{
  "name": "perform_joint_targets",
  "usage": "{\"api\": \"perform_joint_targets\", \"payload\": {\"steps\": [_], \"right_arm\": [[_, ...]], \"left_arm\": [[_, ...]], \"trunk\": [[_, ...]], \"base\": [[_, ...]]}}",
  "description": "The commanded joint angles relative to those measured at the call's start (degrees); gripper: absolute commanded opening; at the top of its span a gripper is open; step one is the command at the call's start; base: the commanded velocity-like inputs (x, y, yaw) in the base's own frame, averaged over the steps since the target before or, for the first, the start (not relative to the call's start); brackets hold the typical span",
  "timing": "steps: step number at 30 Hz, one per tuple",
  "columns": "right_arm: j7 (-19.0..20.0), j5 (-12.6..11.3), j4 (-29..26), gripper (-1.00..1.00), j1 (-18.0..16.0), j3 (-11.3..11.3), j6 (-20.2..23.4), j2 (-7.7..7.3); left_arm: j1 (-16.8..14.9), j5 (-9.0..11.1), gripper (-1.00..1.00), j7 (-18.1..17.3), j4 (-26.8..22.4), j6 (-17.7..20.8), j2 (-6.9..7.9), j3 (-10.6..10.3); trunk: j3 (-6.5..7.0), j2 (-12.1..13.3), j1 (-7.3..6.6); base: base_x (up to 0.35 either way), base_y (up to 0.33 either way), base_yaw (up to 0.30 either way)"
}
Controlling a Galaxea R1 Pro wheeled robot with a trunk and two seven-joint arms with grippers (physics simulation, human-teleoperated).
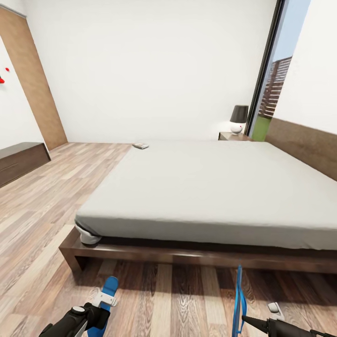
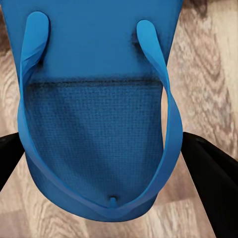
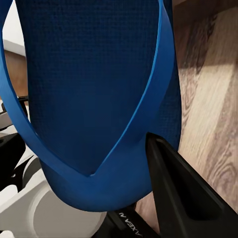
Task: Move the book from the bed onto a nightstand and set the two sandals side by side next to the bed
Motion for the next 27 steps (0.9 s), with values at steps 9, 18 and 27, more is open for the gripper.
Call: {"api": "perform_joint_targets", "payload": {"steps": [9, 18, 27], "right_arm": [[0.2, -0.5, 0.2, -1.0, -0.1, 0.4, 0.4, 0.01], [0.2, -0.5, 0.2, -1.0, -0.1, 0.4, 0.4, 0.01], [0.2, -0.5, 0.2, -1.0, -0.1, 0.4, 0.4, 0.01]], "left_arm": [[0.0, -0.4, -1.0, -0.2, -0.2, 0.3, -0.04, 0.1], [0.0, -0.4, -1.0, -0.2, -0.1, 0.2, -0.13, 0.0], [0.0, -0.4, -1.0, -0.2, -0.1, 0.1, -0.13, 0.0]], "trunk": [[-1.67, -3.6, 1.97], [-3.29, -7.3, 3.95], [-5.11, -8.9, 4.95]], "base": [[0.0, 0.0, 0.0], [0.0, 0.0, 0.0], [0.0, 0.0, 0.0]]}}
